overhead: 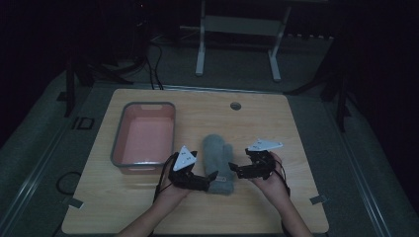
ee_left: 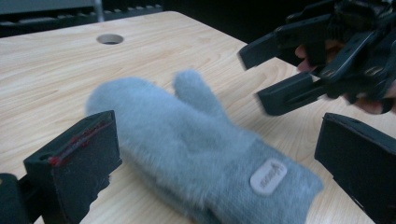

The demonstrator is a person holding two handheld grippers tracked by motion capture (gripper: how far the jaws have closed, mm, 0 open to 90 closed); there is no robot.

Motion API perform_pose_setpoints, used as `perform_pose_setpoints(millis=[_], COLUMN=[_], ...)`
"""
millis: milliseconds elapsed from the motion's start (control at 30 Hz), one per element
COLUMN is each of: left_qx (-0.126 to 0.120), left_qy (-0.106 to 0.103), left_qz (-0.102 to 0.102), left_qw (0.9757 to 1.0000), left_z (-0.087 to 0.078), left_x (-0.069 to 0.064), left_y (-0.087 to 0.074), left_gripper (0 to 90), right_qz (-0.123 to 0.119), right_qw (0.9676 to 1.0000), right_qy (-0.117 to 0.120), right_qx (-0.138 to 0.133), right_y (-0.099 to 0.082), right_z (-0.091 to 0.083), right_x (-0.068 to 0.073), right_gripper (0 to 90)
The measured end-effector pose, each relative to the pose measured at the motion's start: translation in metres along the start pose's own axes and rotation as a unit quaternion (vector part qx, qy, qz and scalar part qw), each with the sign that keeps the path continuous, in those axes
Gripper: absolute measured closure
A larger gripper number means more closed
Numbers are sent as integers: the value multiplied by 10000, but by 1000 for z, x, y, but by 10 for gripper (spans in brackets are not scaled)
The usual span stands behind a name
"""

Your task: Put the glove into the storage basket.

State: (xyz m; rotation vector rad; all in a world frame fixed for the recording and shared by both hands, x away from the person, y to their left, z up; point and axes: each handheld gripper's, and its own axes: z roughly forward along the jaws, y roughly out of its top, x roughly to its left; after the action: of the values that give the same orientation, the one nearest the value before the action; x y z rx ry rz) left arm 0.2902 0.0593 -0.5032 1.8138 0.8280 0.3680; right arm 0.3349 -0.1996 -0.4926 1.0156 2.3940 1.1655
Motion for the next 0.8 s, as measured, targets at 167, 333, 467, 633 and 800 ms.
perform_pose_setpoints(millis=[167,333,467,633,800], left_qx=[361,1039,1498,1657,1778], left_qy=[153,259,380,360,303], left_qz=[-181,-406,-442,-578,-690], left_qw=[9991,9934,9870,9838,9812], left_z=[16,35,48,58,64], left_x=[7,18,25,29,36], left_y=[7,1,-9,-15,-22], left_gripper=[149,224,242,242,240], right_qz=[-15,91,234,480,506], right_qw=[9997,9994,9980,9949,9923], right_qy=[-210,34,139,254,472], right_qx=[107,327,574,851,1023], right_y=[2,-6,-14,-19,-16], right_z=[10,24,33,44,54], right_x=[1,3,1,-7,-11], right_gripper=[355,420,413,397,395])
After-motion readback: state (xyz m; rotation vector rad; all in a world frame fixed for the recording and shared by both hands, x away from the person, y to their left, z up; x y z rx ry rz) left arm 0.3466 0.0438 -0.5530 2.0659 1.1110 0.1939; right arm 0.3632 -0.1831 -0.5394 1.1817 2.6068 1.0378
